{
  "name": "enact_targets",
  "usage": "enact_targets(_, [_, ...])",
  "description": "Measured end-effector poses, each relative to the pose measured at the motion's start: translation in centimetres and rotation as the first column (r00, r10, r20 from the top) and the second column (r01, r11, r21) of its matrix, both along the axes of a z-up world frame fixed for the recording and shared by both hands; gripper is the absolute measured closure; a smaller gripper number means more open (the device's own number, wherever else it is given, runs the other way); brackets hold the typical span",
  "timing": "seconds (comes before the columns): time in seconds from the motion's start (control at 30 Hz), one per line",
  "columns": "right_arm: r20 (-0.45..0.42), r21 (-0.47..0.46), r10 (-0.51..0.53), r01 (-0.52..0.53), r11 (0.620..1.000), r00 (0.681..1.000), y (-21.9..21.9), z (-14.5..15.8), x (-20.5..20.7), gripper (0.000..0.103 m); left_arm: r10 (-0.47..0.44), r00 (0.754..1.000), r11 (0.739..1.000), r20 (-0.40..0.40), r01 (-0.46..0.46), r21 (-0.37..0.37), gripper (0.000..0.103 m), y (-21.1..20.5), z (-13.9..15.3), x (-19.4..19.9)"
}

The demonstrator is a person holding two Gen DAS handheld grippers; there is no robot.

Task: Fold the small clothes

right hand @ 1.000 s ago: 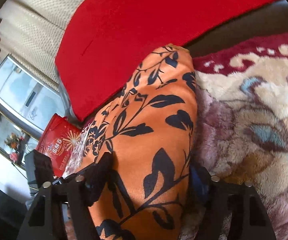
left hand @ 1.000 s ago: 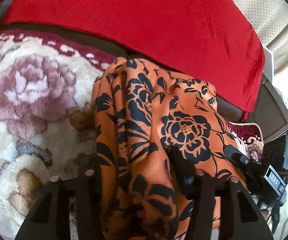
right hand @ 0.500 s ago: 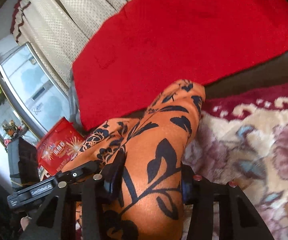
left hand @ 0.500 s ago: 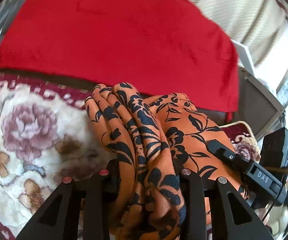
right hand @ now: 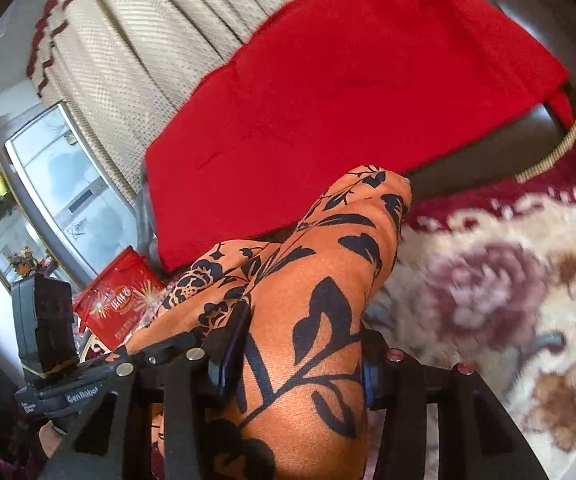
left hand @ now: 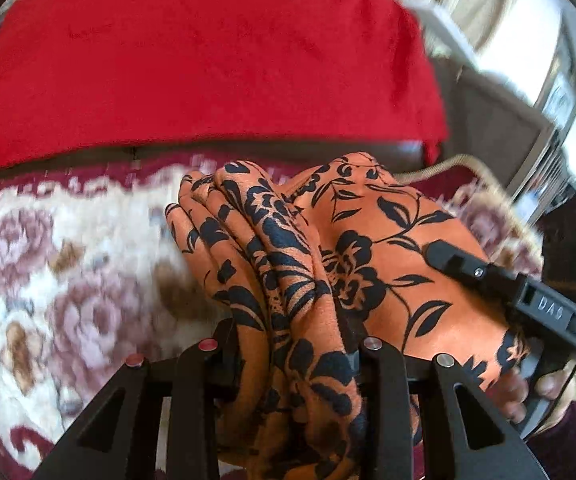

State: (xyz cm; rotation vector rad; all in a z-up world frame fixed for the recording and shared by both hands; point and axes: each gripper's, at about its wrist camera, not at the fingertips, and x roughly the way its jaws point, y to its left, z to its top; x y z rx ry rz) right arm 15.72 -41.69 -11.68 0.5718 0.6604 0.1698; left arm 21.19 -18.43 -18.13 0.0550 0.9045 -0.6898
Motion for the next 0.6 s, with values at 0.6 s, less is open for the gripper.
enact_targets(0.6, [-0.066,-0.063,-0.117,0.113,0.992,0.991,-0.3,1.5,-6.8,0.031,0.152,0.945,0.968,0.29,-0.201,0.147,0.034,4.0,6.5,-7.4])
